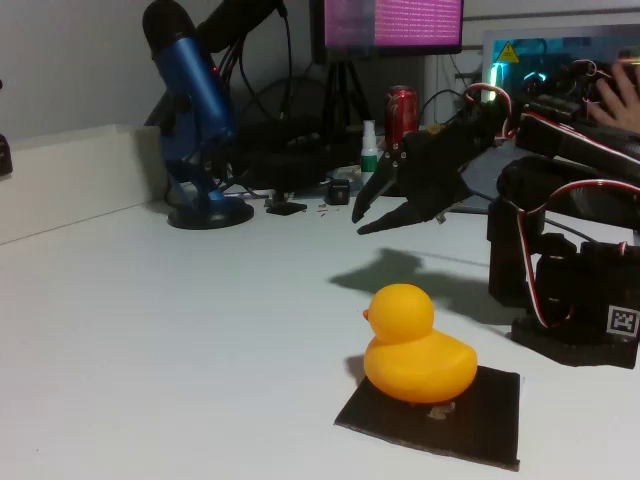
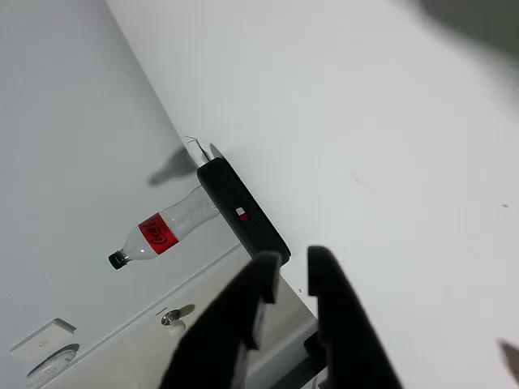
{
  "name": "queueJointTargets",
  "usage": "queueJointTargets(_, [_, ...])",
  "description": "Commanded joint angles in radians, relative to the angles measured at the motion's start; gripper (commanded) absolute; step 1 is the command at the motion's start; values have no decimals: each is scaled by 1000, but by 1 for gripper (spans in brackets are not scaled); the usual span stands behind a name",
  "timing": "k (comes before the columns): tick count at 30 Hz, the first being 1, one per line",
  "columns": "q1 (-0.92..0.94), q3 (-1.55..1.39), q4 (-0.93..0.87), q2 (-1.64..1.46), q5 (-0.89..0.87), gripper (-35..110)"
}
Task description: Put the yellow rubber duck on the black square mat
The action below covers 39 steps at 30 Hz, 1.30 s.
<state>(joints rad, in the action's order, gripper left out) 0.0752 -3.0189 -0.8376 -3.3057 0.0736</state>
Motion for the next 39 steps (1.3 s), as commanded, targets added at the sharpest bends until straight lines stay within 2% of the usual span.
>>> queueJointTargets(1, [18,-15,-9,-23,9,3])
queueJointTargets(39, [18,-15,-12,-21,6,3])
